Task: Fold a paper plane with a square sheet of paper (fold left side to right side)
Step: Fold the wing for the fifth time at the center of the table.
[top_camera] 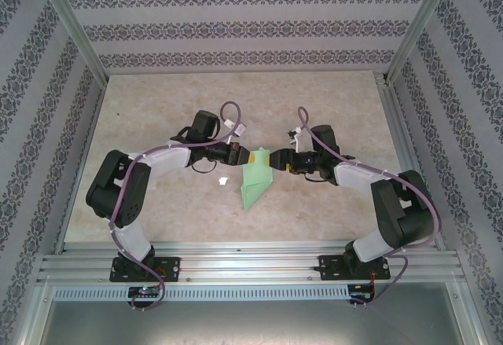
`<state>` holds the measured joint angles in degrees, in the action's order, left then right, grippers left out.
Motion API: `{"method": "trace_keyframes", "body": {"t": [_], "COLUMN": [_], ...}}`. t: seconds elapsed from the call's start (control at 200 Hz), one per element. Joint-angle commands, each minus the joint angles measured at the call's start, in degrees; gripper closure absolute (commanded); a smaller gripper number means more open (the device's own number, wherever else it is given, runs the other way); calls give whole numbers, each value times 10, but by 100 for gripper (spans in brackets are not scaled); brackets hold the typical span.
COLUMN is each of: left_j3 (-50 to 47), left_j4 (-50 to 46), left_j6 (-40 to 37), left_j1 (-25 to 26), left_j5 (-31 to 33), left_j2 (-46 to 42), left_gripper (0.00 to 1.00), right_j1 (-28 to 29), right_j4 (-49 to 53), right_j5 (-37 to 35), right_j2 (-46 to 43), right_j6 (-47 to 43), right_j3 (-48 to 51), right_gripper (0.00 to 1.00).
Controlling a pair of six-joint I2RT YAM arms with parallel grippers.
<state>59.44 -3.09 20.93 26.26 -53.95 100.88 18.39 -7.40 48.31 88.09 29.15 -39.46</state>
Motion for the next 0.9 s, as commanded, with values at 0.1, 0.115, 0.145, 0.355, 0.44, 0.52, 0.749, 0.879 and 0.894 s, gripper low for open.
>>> {"method": "trace_keyframes", "body": {"t": [0.1, 0.115, 0.145, 0.355, 0.44, 0.52, 0.749, 0.879, 0.894], "left_j3": [6, 6, 7, 8, 7, 4, -2, -38, -44], "left_j4": [-11, -11, -12, -10, -10, -11, -70, -97, -99], "left_j6": [-30, -30, -30, -23, -21, -20, -46, -48, -48], "left_j1": [-8, -7, -7, -10, -12, -15, -17, -14, -12], "left_j5": [-22, -21, -17, -3, 5, 8, 86, 172, 183], "left_j2": [-11, -11, -9, 2, 3, 2, -52, -126, -136], "left_gripper": [100, 100, 100, 100, 100, 100, 57, 42, 41], "right_j1": [11, 11, 11, 13, 11, 12, 17, 21, 20], "right_j4": [-63, -63, -67, -85, -84, -83, -26, 46, 55], "right_j5": [42, 43, 44, 52, 49, 51, 11, -39, -45], "right_j2": [19, 18, 18, 20, 21, 27, 50, 69, 71], "right_j6": [6, 6, 8, 22, 21, 23, 20, 20, 23], "right_j3": [-8, -7, -5, 12, 14, 12, -8, -31, -34], "right_gripper": [50, 52, 55, 73, 81, 90, 100, 100, 100]}}
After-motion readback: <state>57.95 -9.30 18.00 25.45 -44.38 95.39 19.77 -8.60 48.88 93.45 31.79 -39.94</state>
